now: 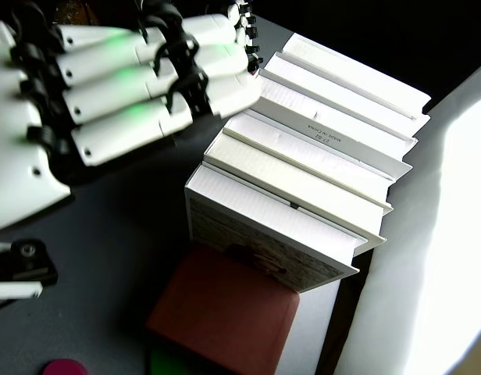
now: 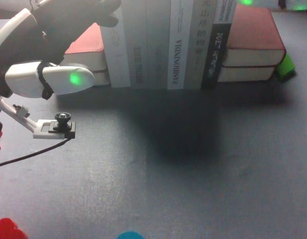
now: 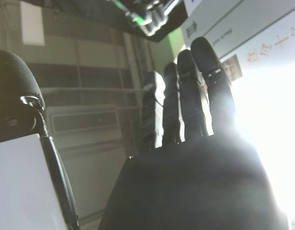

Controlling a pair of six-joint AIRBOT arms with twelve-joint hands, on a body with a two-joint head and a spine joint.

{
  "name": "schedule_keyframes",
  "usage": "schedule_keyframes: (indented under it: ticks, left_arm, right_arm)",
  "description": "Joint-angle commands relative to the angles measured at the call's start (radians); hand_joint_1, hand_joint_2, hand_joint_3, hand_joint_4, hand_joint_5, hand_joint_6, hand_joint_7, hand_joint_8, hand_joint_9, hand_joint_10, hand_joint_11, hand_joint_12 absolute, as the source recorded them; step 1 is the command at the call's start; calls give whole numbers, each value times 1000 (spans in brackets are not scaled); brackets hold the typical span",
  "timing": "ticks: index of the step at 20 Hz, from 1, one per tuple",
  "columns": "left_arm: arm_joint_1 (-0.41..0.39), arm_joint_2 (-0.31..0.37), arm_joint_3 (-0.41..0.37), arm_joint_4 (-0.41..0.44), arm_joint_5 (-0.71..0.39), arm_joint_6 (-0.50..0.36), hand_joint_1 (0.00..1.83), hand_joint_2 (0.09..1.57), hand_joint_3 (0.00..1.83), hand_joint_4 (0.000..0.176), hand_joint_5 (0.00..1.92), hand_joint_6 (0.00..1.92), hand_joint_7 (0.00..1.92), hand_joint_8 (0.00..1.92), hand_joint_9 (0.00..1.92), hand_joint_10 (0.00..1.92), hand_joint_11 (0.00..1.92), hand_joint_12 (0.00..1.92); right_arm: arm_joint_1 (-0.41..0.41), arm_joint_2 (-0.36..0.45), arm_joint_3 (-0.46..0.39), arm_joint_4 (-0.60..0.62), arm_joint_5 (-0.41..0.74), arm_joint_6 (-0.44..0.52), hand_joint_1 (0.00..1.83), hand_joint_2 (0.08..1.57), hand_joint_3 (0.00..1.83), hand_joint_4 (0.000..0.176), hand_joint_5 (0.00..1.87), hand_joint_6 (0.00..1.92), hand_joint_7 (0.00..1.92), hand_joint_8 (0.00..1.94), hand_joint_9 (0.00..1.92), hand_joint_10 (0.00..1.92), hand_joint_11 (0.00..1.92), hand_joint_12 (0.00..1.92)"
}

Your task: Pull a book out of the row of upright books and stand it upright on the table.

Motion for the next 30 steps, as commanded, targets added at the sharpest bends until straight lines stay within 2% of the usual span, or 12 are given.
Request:
schedule_keyframes:
  ticks: [1,5,8,11,13,16,19,20,23,26,28,30]
  left_arm:
    - [-12,4,-3,-46,-115,-9,1073,794,0,29,345,10,230,6,289,5,0,1003]
    - [-18,4,-5,-46,-120,-9,1068,761,0,21,335,3,306,6,350,14,0,1062]
    - [-19,3,-7,-46,-121,-9,1032,812,9,29,304,1,284,0,319,0,0,1022]
    - [-21,3,-6,-44,-122,-9,1024,806,5,41,315,2,278,0,313,0,0,1048]
    - [-22,3,-7,-43,-122,-9,1024,806,5,41,315,2,278,0,313,0,0,1048]
    - [-22,0,-6,-43,-121,-9,1018,815,8,30,316,2,298,7,321,3,0,1047]
    - [-23,-1,-6,-42,-120,-9,1021,813,3,21,326,2,285,4,333,6,0,1050]
    - [-23,-1,-7,-41,-120,-9,1029,809,0,12,328,3,288,5,341,8,0,1044]
    - [-24,-1,-7,-40,-121,-9,1036,791,0,0,343,3,299,1,349,4,0,1044]
    - [-26,-1,-10,-40,-122,-9,1024,787,0,6,345,3,303,1,342,0,0,1064]
    - [-26,-1,-11,-40,-123,-9,998,789,0,8,341,0,298,0,332,0,0,1061]
    - [-23,0,-15,-40,-123,-9,1000,790,1,1,353,3,299,1,335,1,0,1073]
  right_arm:
    - [23,-13,16,59,62,1,383,1061,0,98,481,1,0,0,0,0,0,0]
    - [45,-55,71,59,3,1,179,1057,0,119,498,17,0,0,0,0,0,0]
    - [56,-85,111,59,-44,1,150,1098,13,174,469,2,0,0,0,0,0,0]
    - [59,-111,140,59,-75,1,254,1125,18,123,491,9,0,0,0,0,0,0]
    - [60,-129,155,57,-92,1,254,1125,18,123,491,9,0,0,0,0,0,0]
    - [72,-149,166,32,-119,1,297,1147,15,168,496,8,0,0,0,0,0,0]
    - [87,-167,166,1,-135,1,335,1209,26,100,503,4,0,0,0,0,0,0]
    - [92,-175,167,-9,-138,1,335,1224,26,98,495,1,0,0,0,0,0,0]
    - [102,-192,169,-44,-157,2,305,1188,3,157,492,2,0,0,0,0,0,0]
    - [102,-211,187,-47,-180,8,389,1189,1,135,501,4,0,0,0,0,0,0]
    - [102,-216,190,-65,-187,21,472,1197,2,77,514,7,0,0,0,0,0,0]
    - [102,-216,187,-83,-189,32,534,1197,1,78,531,11,0,0,0,0,0,0]
